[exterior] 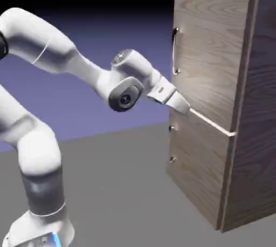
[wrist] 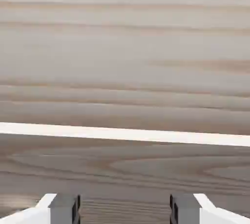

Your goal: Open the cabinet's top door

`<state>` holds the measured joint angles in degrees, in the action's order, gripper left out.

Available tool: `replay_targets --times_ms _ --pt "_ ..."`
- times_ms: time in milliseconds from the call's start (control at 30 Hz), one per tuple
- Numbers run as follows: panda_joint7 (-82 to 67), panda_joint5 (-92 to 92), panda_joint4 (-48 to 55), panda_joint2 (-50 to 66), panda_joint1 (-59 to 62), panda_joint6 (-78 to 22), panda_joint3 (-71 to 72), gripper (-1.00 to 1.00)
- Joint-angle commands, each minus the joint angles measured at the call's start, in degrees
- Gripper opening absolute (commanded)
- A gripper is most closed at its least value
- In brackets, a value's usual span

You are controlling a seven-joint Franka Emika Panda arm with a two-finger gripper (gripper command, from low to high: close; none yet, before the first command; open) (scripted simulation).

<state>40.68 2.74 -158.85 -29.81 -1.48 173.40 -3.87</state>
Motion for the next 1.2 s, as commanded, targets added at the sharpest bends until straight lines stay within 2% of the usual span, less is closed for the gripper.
replay_targets --times_ms 0,400,1167 --pt "-1.5 1.1 0.4 2.0 -1.8 -1.0 -2.1 0.0" --pt "-18.9 14.9 4.6 25.5 -23.3 -13.2 -27.0 0.0" --pt "-35.8 57.2 6.8 73.2 -70.4 -26.3 -71.7 0.0"
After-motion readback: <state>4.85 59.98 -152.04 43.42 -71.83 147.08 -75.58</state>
